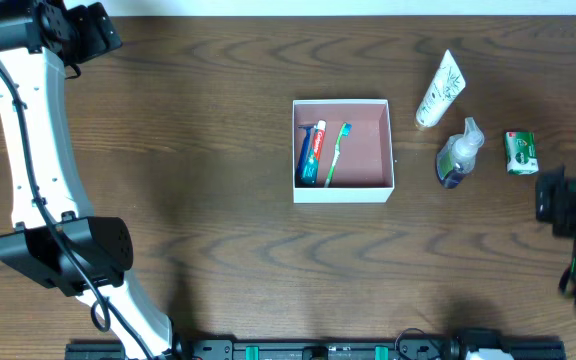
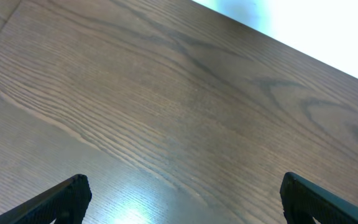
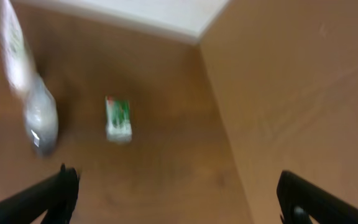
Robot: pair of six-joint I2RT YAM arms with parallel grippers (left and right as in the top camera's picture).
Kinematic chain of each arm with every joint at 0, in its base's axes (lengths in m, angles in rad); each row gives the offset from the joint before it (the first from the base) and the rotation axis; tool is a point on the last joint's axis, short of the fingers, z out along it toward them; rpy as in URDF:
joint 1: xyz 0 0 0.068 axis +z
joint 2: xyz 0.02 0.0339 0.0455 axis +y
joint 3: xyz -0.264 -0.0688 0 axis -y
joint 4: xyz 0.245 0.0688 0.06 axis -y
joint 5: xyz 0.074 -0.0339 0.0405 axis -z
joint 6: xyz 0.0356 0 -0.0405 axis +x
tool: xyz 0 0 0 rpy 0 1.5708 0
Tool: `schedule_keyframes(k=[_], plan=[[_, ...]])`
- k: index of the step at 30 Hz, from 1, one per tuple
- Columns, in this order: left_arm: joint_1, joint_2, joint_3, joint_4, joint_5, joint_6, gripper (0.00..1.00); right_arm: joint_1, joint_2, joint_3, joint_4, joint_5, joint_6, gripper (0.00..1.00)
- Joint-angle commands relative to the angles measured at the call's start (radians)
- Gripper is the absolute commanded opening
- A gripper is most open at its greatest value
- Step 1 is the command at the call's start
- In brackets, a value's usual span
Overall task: Pack container
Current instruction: 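Raise right arm and move right gripper toward the green soap box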
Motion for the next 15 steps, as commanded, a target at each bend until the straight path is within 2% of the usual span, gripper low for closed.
schedule_keyframes(k=[1, 5, 9, 12, 15], plan=[[0.003, 0.005, 0.0, -0.002, -0.012, 0.006, 0.98, -0.116, 0.177, 0.18, -0.108, -0.084, 0.024, 0.99], [0.003, 0.005, 0.0, -0.002, -0.012, 0.006, 0.98, -0.37, 0.375, 0.365, -0.189, -0.444, 0.019, 0.99], [0.003, 0.005, 0.0, -0.002, -0.012, 0.006, 0.98, -0.604, 0.542, 0.463, -0.259, -0.716, 0.01, 0.99], [0.003, 0.005, 0.0, -0.002, -0.012, 0.006, 0.98, -0.697, 0.64, 0.469, -0.264, -0.882, 0.01, 0.99], [0.003, 0.005, 0.0, -0.002, -0.012, 0.006, 0.98, -0.732, 0.721, 0.467, -0.263, -0.946, 0.01, 0.99]])
